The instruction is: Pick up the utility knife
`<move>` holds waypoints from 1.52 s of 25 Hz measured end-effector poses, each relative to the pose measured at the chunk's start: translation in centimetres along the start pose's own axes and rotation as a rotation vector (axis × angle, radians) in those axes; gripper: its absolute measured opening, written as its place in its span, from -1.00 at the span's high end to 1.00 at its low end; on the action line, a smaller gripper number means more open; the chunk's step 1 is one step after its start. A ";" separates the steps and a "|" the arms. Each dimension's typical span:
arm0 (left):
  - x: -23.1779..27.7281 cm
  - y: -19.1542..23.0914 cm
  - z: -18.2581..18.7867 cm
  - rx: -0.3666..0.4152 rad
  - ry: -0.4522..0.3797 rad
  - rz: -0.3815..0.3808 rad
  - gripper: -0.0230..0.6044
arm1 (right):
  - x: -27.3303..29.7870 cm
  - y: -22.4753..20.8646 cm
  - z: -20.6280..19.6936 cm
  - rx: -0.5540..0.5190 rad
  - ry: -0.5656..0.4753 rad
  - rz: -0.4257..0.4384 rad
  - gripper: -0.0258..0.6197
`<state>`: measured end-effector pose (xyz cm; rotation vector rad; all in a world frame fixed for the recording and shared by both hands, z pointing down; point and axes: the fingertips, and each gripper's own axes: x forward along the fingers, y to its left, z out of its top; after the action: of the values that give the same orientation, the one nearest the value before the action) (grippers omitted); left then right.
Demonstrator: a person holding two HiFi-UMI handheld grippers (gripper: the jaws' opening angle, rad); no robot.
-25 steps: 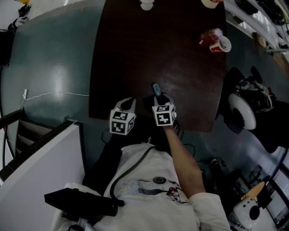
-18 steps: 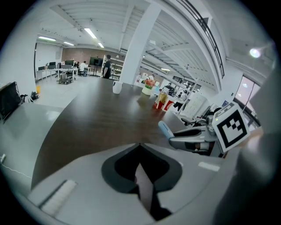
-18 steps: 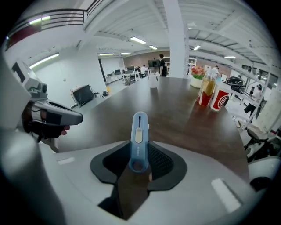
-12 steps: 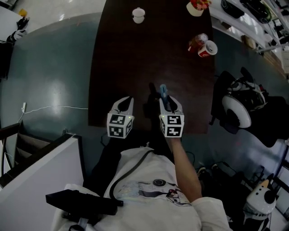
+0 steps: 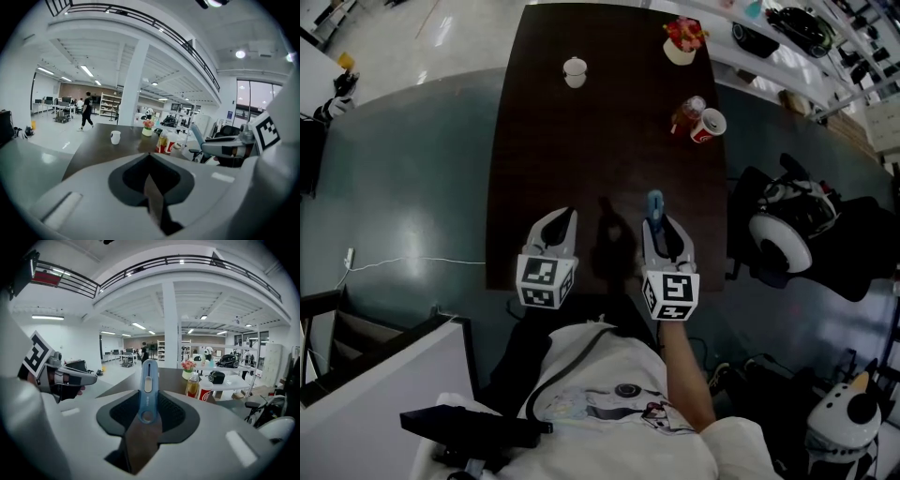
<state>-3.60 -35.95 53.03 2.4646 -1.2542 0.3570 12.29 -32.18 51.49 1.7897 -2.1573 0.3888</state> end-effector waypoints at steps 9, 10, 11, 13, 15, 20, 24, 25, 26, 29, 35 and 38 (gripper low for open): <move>-1.3 -1.4 3.0 0.031 -0.088 -0.035 0.93 | -3.2 0.5 4.0 -0.024 -0.120 -0.027 0.52; -1.4 -1.5 3.1 0.035 -0.091 -0.040 0.93 | -3.3 0.6 4.2 -0.023 -0.126 -0.030 0.52; -1.5 -1.6 3.2 0.038 -0.093 -0.044 0.93 | -3.4 0.7 4.3 -0.022 -0.131 -0.032 0.52; -1.7 -1.8 3.0 0.041 -0.092 -0.051 0.93 | -3.6 0.9 4.4 -0.023 -0.138 -0.035 0.52; -2.0 -2.0 2.8 0.039 -0.092 -0.053 0.93 | -3.8 1.2 4.4 -0.027 -0.142 -0.034 0.52; -3.0 -1.7 2.9 0.041 -0.113 -0.040 0.93 | -4.5 2.0 4.5 -0.027 -0.161 -0.028 0.52; -3.7 -1.6 3.7 0.050 -0.137 -0.028 0.93 | -4.8 2.5 4.8 -0.030 -0.177 -0.021 0.52; -4.0 -1.6 3.9 0.051 -0.142 -0.026 0.93 | -5.0 2.6 5.0 -0.029 -0.180 -0.021 0.52; -4.3 -1.7 4.1 0.052 -0.147 -0.024 0.93 | -5.3 2.7 5.1 -0.028 -0.185 -0.020 0.53; -4.9 -1.9 4.4 0.057 -0.162 -0.015 0.93 | -6.0 2.9 5.4 -0.021 -0.201 -0.018 0.52; -6.9 -3.2 4.9 0.071 -0.207 0.015 0.93 | -8.4 3.4 5.6 -0.024 -0.245 0.007 0.53; -8.3 -4.7 5.0 0.080 -0.228 0.019 0.93 | -10.3 3.5 5.4 -0.027 -0.262 0.023 0.52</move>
<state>-4.21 -29.48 44.46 2.6220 -1.3768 0.1357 10.23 -24.45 42.39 1.8930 -2.3456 0.1352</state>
